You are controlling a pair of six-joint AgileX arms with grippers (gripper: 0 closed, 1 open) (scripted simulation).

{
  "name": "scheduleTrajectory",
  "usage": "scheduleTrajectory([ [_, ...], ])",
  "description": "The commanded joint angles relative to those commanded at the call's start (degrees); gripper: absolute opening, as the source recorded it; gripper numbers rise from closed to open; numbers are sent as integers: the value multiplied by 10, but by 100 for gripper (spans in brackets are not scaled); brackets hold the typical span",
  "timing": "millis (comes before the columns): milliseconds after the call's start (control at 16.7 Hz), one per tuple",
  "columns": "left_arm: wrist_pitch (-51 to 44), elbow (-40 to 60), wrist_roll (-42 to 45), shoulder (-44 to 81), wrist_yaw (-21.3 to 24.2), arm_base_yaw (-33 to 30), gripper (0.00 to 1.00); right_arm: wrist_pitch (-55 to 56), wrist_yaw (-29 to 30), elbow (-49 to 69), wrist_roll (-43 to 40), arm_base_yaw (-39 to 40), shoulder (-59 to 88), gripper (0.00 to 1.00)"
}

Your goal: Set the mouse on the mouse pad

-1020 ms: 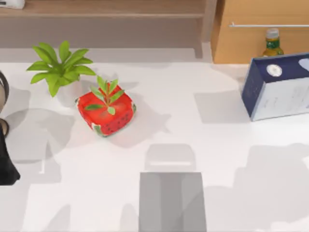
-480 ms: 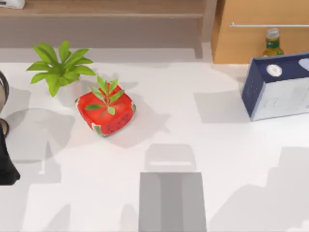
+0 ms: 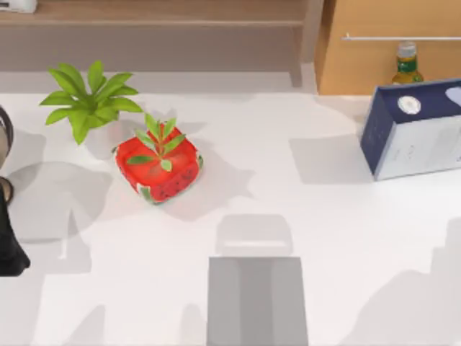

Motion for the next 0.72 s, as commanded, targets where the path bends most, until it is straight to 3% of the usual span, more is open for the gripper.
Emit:
scheduleTrajectory([
  [360,0,0,0,0,0,0,100,11,-1,1,15,16,9,100],
  [720,0,0,0,0,0,0,100,11,-1,1,15,16,9,55],
])
